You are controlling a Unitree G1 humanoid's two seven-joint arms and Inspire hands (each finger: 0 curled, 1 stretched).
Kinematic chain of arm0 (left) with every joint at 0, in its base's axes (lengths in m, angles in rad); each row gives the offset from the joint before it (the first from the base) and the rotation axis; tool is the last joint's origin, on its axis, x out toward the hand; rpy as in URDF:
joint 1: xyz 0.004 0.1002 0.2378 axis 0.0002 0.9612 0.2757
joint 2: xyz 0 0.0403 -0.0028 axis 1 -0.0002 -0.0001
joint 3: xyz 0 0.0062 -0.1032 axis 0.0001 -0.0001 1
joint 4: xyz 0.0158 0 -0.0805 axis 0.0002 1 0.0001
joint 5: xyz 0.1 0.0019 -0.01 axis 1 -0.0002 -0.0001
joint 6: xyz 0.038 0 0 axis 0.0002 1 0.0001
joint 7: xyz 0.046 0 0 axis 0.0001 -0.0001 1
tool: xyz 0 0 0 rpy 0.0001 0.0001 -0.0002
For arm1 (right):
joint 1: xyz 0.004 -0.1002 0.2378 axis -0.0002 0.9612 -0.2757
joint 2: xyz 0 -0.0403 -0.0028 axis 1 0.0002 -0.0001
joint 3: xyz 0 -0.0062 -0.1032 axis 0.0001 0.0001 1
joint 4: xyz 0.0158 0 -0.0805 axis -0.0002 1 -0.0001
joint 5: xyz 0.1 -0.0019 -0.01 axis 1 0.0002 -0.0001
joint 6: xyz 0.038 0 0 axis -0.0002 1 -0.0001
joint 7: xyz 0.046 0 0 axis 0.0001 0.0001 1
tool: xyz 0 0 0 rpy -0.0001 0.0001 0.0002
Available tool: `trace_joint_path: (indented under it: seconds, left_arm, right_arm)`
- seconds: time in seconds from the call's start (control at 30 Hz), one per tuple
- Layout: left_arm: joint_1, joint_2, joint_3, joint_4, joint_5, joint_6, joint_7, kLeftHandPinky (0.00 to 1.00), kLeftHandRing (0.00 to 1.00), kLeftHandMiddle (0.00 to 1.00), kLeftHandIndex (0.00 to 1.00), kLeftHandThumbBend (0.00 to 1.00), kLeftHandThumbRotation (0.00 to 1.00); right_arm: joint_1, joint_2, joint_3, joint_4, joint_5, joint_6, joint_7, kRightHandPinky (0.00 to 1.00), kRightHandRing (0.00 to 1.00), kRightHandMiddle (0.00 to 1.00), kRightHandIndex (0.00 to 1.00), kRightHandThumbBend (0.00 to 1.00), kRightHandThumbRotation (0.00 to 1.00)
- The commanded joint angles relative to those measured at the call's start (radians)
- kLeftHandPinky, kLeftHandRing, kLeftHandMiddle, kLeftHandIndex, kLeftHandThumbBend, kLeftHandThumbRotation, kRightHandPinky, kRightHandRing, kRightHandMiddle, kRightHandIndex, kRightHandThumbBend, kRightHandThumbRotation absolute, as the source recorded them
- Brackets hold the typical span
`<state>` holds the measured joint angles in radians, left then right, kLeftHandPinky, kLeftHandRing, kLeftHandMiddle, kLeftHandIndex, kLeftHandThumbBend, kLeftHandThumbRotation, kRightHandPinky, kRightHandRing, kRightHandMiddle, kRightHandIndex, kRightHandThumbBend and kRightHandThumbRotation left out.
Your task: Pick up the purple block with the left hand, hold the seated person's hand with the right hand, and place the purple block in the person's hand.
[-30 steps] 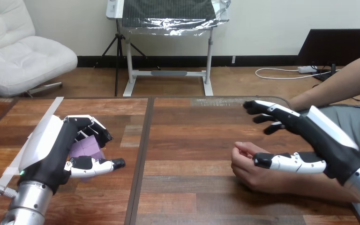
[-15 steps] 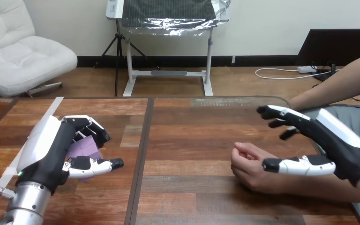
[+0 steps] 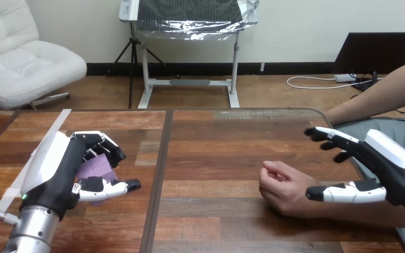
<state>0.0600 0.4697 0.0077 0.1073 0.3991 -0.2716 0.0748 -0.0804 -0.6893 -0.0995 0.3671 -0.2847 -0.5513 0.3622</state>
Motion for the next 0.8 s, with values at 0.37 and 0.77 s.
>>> trace_joint_path:
  seconds: [0.37,0.77]
  left_arm:
    - [-0.045,-0.003,0.026,-0.065,-0.011,0.007,-0.005,0.32,0.36,0.42,0.44,0.71,0.00]
    - [-0.043,-0.006,0.028,-0.063,-0.014,0.000,-0.002,0.32,0.35,0.42,0.44,0.71,0.00]
  right_arm:
    - [-0.120,-0.090,0.033,0.124,-0.099,-0.010,-0.062,0.82,0.88,0.91,0.93,0.93,0.54]
    - [-0.152,-0.112,0.077,0.224,-0.159,-0.032,-0.097,0.88,0.90,0.91,0.91,0.98,0.46]
